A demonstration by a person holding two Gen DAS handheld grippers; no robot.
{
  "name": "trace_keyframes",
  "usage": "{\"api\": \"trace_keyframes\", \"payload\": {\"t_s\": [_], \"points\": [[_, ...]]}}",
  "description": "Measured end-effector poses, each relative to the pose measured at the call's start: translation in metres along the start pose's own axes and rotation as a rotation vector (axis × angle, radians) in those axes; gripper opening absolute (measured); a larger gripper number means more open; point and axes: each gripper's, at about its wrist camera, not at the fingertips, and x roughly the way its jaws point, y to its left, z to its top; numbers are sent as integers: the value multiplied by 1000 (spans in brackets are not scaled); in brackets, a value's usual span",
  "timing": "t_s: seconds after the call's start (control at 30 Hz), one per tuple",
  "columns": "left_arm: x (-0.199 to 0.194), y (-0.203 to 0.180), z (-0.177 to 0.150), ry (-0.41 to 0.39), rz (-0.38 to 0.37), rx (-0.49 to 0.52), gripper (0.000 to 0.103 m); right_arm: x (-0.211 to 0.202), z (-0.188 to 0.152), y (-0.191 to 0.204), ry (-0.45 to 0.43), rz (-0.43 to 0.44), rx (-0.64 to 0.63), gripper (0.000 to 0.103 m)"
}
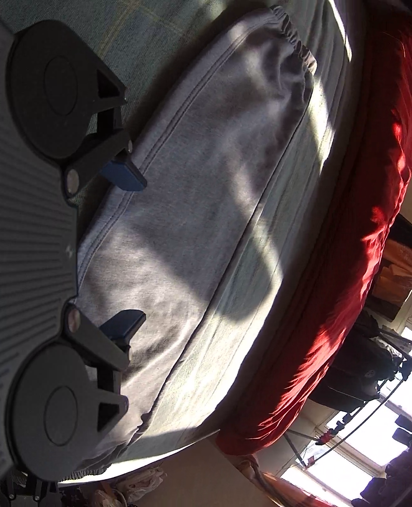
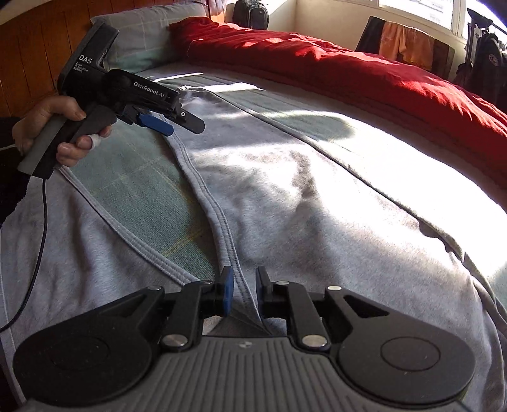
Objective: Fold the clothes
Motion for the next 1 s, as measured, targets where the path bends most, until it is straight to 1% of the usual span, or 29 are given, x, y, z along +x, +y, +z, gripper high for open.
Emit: {"api": "trace_keyframes", "payload": {"t_s": [0.1, 0.17, 0.23, 0.27, 0.3, 0.33, 0.4, 0.43, 0.53, 0.6, 0.67, 0.87, 0.97, 1.0], "points": [[20, -10, -7, 46, -22, 52, 82, 4, -3, -2, 8, -24, 15, 22], [34, -18, -12, 75, -34, 91, 82, 4, -5, -5, 13, -25, 41, 23], [37, -5, -7, 44, -23, 65, 81, 2, -8, -8, 14, -35, 62, 23], [36, 4, -1, 21, -9, 39, 81, -1, -10, -10, 11, -43, 70, 24], [33, 12, 6, 2, 24, 15, 81, -4, -12, -12, 8, -52, 79, 28], [30, 20, 13, -17, 58, -7, 81, -8, -14, -15, 2, -58, 89, 33], [21, 34, 27, -52, 145, -46, 81, -16, -18, -21, -9, -73, 110, 38], [15, 40, 32, -68, 150, -61, 79, -19, -21, -24, -16, -81, 123, 38], [-4, 56, 45, -114, 150, -105, 80, -25, -26, -33, -26, -93, 178, 38], [0, 61, 47, -101, 133, -116, 82, -26, -29, -37, -33, -93, 207, 39], [4, 65, 48, -86, 115, -125, 82, -25, -31, -37, -27, -92, 217, 43], [19, 79, 52, -40, 59, -152, 82, -19, -31, -31, -20, -111, 225, 43], [17, 86, 62, -65, 92, -163, 83, -22, -29, -28, -29, -111, 227, 44], [16, 89, 66, -74, 104, -166, 83, -23, -28, -27, -32, -116, 225, 46]]}}
